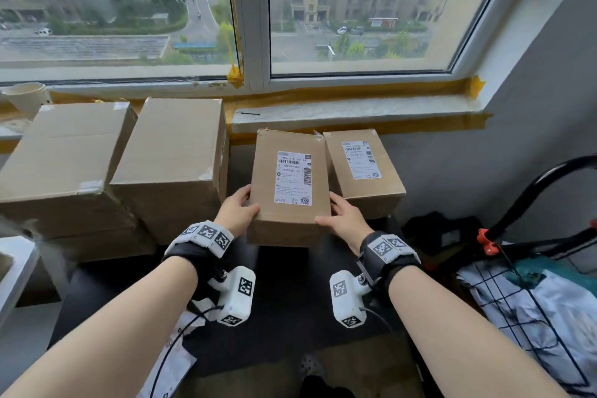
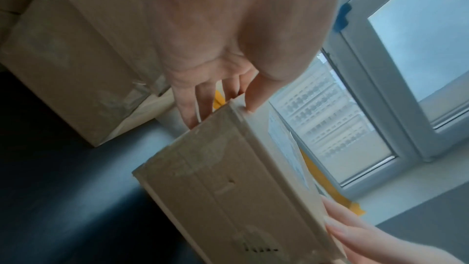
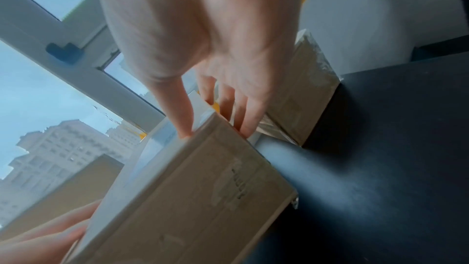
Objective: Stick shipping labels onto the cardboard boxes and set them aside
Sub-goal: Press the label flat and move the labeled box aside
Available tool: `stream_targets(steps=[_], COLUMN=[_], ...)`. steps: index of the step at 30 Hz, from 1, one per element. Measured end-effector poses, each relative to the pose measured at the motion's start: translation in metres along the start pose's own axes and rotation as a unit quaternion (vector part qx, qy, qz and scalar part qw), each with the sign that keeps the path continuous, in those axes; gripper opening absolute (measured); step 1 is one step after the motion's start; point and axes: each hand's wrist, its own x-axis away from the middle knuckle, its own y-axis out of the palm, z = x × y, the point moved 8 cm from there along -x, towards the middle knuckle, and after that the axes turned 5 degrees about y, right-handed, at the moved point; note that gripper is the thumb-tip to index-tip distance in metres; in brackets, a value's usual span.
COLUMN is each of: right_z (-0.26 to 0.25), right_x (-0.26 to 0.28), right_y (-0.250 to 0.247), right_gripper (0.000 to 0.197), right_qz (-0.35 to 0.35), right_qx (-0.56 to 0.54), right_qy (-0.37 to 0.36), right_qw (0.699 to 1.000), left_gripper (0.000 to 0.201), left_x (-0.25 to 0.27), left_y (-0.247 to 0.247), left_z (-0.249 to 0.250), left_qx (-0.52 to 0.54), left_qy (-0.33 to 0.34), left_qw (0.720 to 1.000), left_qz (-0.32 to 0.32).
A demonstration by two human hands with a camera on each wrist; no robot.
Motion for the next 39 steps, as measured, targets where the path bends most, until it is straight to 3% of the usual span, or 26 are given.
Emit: stream_targets(steps=[9, 15, 20, 27, 32, 37, 39], right_z=[-0.085, -0.101, -0.099, -0.096, -0.101, -0.106, -0.109], right_x=[0.015, 0.003, -0.013, -0.039, -0.05, -0.05, -0.047], right_y=[-0.054, -0.135, -0.181, -0.21, -0.213, -0.212, -0.21], right_gripper=[0.066, 0.06, 0.061, 0.062, 0.062, 0.056, 0.053], right_qz=[0.055, 0.098, 0.097, 0.077, 0.056, 0.045, 0.044], right_qx=[-0.039, -0.03, 0.002, 0.053, 0.088, 0.142, 0.181], right_qy=[-0.084, -0.074, -0.048, -0.035, -0.037, -0.05, -0.058], right_qw=[0.994, 0.992, 0.994, 0.995, 0.994, 0.988, 0.981], left_gripper=[0.056, 0.065, 0.067, 0.067, 0.065, 0.062, 0.062], left_x=[-0.008, -0.026, -0.046, -0.067, -0.069, -0.065, -0.064], left_y=[-0.001, 0.059, 0.108, 0.147, 0.155, 0.154, 0.152], left_z=[0.084, 0.128, 0.13, 0.122, 0.124, 0.138, 0.144], left_qx=[0.179, 0.205, 0.211, 0.205, 0.201, 0.108, 0.021], left_qy=[0.034, 0.04, 0.012, -0.02, 0.006, 0.053, 0.067], left_qw=[0.983, 0.975, 0.975, 0.976, 0.979, 0.992, 0.997], left_qz=[-0.001, -0.075, -0.07, -0.069, -0.04, -0.024, -0.032])
